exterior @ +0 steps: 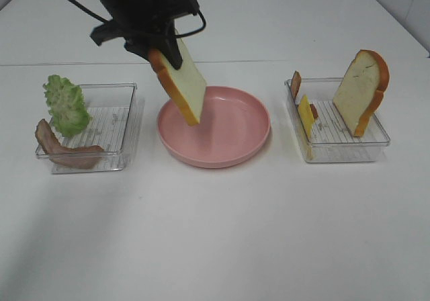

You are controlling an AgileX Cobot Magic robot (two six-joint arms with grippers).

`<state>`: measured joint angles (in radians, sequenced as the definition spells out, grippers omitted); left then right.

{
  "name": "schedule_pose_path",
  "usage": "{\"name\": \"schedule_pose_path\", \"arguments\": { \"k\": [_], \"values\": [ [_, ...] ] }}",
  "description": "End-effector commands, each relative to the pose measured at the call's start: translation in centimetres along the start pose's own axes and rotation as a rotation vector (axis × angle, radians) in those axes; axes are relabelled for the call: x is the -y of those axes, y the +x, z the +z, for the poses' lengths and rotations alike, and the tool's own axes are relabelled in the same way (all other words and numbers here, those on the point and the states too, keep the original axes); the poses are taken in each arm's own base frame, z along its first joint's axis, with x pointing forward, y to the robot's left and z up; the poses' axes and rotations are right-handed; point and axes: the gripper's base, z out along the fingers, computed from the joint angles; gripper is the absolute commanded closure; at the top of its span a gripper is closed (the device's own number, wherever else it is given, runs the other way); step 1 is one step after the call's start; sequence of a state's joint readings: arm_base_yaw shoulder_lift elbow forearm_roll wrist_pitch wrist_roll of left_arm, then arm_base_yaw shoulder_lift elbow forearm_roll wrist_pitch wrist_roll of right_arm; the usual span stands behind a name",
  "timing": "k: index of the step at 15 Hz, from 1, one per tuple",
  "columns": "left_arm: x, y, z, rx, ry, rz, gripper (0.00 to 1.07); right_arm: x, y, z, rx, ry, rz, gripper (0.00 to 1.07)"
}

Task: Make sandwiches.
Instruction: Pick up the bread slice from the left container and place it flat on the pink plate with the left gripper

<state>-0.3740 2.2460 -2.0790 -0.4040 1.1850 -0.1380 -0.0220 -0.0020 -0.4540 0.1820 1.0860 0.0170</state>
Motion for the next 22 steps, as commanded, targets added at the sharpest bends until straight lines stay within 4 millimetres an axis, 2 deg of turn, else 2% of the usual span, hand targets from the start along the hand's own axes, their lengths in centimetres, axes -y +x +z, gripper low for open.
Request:
{"name": "schedule_pose_path", "arguments": {
  "k": [1,3,5,8,12,14,16,18,19,20,22],
  "values": [
    [1.2,0.0,4.0,0.01,0.056,-0.012,1.07,-0.1,0.1,-0.5,0.043,-0.001,0.002,0.09],
    [1.9,0.2,6.0,0.011,0.088,-0.023,1.07,-0.1,0.1,-0.5,0.043,-0.001,0.002,0.09],
    [2.3,0.2,6.9,0.033,0.101,-0.026,1.07,0.0,0.1,-0.5,0.043,0.0,0.001,0.09],
    [2.8,0.4,9.3,0.043,0.133,-0.054,1.07,-0.1,0.1,-0.5,0.043,-0.001,0.002,0.09],
    [2.5,0.3,10.8,0.052,0.141,-0.075,1.07,-0.1,0.1,-0.5,0.043,-0.001,0.002,0.09],
    [2.3,0.4,11.2,0.047,0.137,-0.076,1.0,-0.1,0.1,-0.5,0.043,-0.001,0.002,0.09],
    [1.9,0.5,11.7,0.04,0.114,-0.063,0.82,-0.1,0.1,-0.5,0.043,-0.001,0.002,0.09],
    [1.7,0.5,11.3,0.036,0.076,-0.035,0.5,-0.1,0.1,-0.5,0.043,-0.001,0.002,0.09],
    [1.7,0.6,11.1,0.034,0.062,-0.022,0.39,-0.1,0.1,-0.5,0.043,-0.001,0.002,0.09],
    [1.5,0.5,10.3,0.018,0.001,0.031,0.12,-0.1,0.1,-0.5,0.043,-0.001,0.002,0.09],
    [1.5,0.4,9.3,-0.006,-0.048,0.075,0.07,-0.1,0.1,-0.5,0.043,-0.001,0.002,0.09]
  ]
}}
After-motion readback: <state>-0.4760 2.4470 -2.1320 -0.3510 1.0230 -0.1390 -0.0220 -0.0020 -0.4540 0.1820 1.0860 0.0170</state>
